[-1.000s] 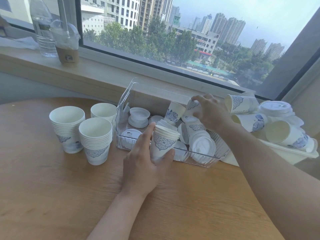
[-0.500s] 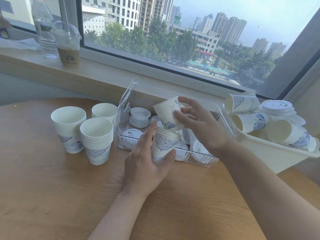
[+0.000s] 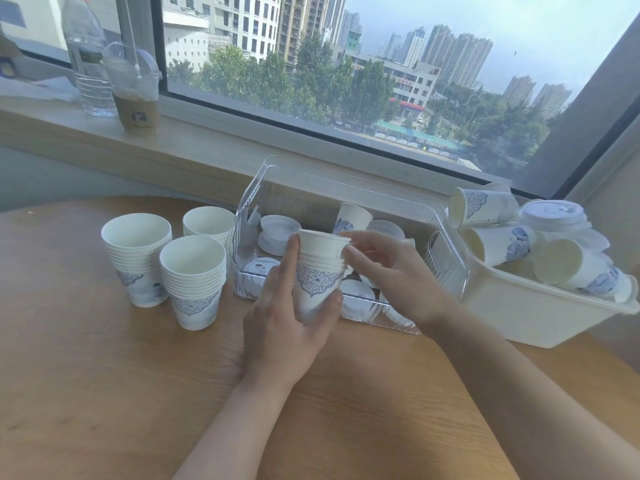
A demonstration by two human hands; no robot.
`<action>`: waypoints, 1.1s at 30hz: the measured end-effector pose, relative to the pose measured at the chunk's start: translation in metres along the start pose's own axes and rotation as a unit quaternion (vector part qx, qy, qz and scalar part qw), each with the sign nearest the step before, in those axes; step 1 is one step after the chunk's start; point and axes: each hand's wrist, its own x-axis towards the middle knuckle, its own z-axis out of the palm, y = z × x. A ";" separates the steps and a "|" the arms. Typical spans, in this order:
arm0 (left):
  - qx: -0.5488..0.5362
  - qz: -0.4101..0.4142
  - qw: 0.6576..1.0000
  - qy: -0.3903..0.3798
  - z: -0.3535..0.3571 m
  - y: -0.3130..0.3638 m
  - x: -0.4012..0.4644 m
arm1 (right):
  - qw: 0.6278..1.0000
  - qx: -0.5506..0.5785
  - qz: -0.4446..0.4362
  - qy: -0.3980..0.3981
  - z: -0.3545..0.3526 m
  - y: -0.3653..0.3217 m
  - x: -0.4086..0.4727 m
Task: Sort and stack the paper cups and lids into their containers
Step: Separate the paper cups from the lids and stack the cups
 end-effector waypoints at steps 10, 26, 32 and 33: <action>-0.006 -0.027 1.000 0.007 -0.004 0.001 0.004 | 0.988 -0.157 -0.005 -0.010 -0.015 0.012 0.022; 0.010 -0.024 1.000 -0.003 -0.003 0.003 0.003 | 0.943 -0.316 0.059 0.090 -0.017 0.031 0.089; 0.017 -0.022 1.000 -0.002 -0.003 0.004 0.003 | 0.956 -0.246 -0.002 0.159 -0.022 0.019 0.069; 0.017 -0.021 1.000 0.000 -0.003 0.004 0.003 | 0.963 -0.213 -0.018 0.164 -0.024 0.014 0.064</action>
